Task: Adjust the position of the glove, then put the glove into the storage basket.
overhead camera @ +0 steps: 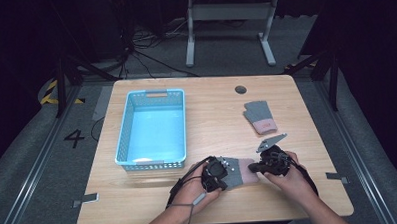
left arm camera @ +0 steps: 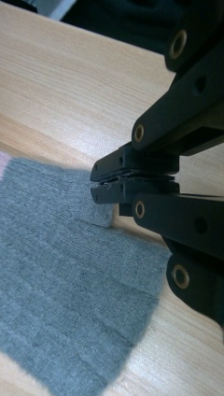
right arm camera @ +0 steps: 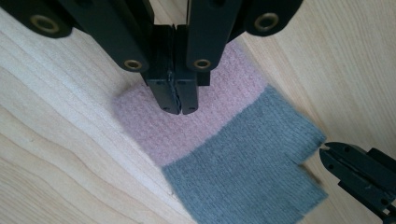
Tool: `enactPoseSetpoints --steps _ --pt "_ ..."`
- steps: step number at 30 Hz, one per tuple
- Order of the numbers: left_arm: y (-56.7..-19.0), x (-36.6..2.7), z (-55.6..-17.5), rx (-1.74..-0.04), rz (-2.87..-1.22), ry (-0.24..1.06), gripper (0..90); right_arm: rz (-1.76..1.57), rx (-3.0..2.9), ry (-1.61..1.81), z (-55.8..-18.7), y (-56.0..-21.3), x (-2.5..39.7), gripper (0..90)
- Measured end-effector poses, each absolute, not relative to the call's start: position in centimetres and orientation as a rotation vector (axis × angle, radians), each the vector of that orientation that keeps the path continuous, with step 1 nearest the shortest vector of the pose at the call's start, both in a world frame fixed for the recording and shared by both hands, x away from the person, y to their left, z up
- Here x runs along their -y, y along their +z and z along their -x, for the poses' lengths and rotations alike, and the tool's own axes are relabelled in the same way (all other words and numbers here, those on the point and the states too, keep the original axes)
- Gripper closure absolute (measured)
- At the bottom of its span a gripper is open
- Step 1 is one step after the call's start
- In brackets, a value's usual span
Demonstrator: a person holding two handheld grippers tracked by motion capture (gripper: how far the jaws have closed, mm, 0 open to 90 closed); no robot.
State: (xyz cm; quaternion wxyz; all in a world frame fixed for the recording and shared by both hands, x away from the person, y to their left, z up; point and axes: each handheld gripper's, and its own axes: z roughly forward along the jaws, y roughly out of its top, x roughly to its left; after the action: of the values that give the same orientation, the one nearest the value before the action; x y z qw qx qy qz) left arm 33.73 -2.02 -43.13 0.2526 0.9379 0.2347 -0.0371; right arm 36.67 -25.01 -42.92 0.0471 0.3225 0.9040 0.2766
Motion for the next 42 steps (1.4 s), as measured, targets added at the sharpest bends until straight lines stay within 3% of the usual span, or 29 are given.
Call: enactPoseSetpoints --steps 21,30,42 --pt "-40.0 -1.7 -34.9 -0.688 -2.453 -0.052 77.9 -1.003 -2.639 0.966 -36.2 -40.7 27.2 87.4" --pt "-39.5 -4.1 -34.5 -0.701 -2.427 -0.053 71.0 -1.080 -2.557 1.031 -37.7 -39.2 27.7 72.2" --pt "-39.4 -5.9 -35.0 -0.761 -2.402 -0.013 63.7 -1.245 -2.437 0.931 -43.4 -38.3 28.3 53.1"
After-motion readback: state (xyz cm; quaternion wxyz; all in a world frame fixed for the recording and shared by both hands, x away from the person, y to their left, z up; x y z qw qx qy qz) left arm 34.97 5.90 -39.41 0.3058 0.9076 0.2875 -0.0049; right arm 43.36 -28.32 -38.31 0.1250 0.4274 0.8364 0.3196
